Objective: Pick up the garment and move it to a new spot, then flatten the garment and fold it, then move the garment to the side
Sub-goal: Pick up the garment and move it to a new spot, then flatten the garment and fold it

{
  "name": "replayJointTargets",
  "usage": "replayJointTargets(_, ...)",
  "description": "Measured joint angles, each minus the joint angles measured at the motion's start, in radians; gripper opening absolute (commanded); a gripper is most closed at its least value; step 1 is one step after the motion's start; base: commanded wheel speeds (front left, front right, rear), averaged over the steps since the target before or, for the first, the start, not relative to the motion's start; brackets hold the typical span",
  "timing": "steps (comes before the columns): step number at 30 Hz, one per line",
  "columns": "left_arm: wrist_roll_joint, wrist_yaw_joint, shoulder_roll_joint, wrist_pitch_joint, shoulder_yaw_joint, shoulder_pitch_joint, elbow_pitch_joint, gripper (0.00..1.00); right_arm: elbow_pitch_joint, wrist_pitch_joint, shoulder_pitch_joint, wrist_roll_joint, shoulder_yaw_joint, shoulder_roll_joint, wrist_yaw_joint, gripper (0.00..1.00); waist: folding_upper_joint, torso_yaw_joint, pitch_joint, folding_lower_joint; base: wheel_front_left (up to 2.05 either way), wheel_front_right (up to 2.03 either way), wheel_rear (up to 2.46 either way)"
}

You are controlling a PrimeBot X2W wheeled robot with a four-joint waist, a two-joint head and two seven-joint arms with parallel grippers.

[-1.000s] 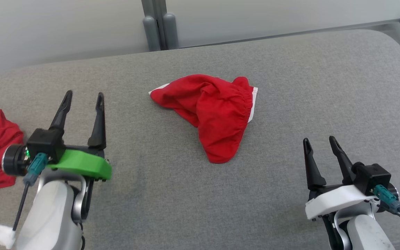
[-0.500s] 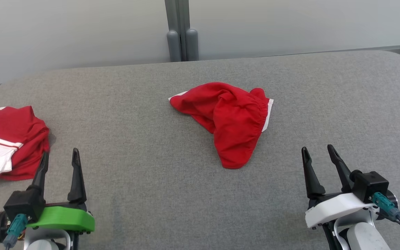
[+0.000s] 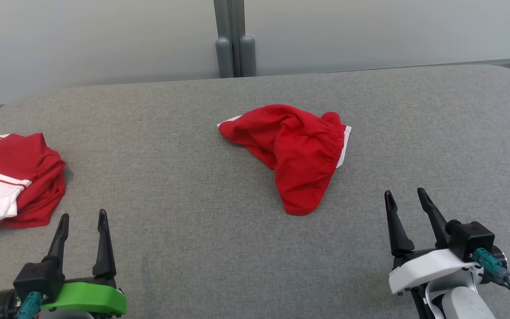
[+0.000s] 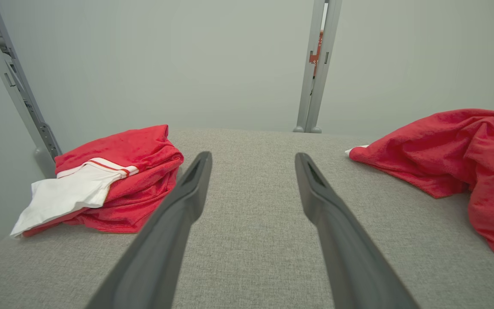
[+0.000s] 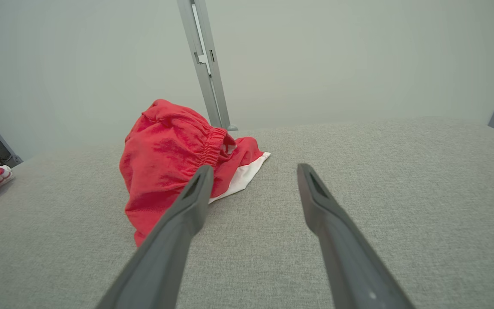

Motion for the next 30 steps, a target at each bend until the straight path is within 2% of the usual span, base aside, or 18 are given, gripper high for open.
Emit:
replayJointTargets(15, 0.045, -0.032, -0.026, 0.000, 0.054, -0.002, 0.009, 1.00, 0.004, 0.000, 0.001, 0.007, 0.007, 0.000, 0.000, 1.00, 0.0000, -0.003, -0.004, 0.0000, 0.00, 0.00, 0.00)
replayJointTargets(30, 0.064, -0.047, -0.040, 0.000, 0.077, -0.003, 0.017, 1.00, 0.007, 0.000, 0.002, 0.007, 0.012, 0.000, 0.000, 1.00, 0.0000, 0.001, -0.003, 0.0000, 0.00, 0.00, 0.00)
